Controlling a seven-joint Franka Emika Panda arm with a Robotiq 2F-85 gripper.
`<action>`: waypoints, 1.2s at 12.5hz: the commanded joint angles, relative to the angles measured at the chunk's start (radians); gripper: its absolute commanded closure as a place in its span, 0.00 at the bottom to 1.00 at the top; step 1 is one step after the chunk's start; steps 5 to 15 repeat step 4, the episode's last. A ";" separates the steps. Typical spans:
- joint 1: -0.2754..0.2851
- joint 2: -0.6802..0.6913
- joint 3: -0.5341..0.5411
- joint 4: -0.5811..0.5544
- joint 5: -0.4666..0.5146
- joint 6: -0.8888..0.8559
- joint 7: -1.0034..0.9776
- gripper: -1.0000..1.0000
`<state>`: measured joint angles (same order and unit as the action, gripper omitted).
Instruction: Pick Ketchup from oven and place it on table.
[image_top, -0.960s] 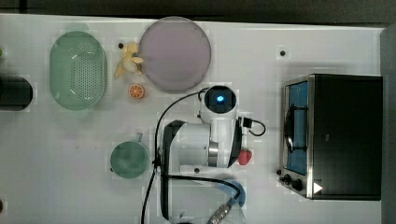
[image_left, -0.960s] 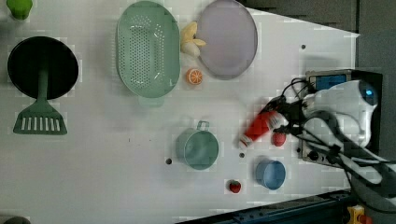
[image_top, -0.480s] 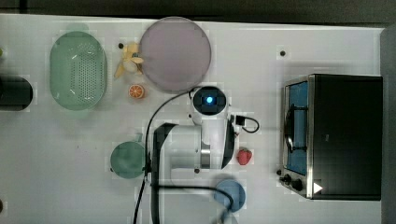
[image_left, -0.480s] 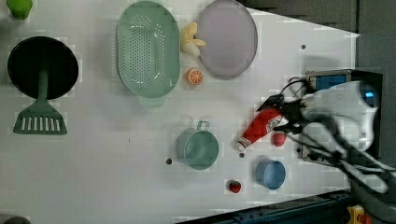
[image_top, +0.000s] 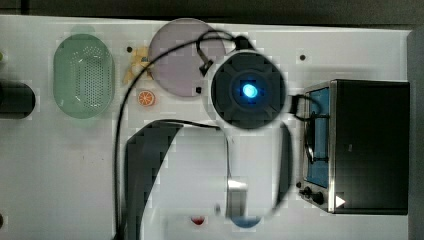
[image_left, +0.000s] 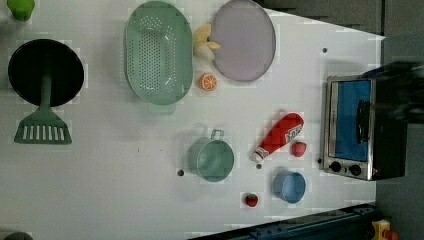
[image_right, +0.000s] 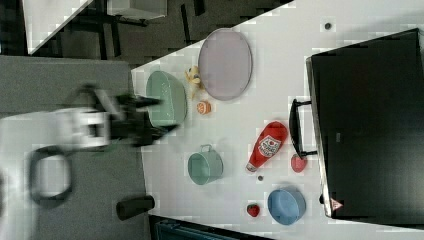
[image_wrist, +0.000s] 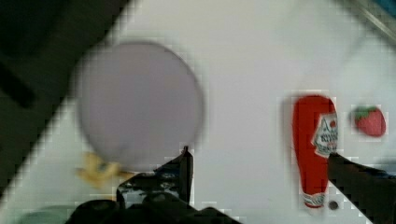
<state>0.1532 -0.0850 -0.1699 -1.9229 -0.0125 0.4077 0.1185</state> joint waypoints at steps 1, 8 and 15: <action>0.005 -0.005 0.002 0.142 0.002 -0.157 0.044 0.00; 0.005 -0.007 0.002 0.243 0.002 -0.342 0.043 0.00; 0.005 -0.007 0.002 0.243 0.002 -0.342 0.043 0.00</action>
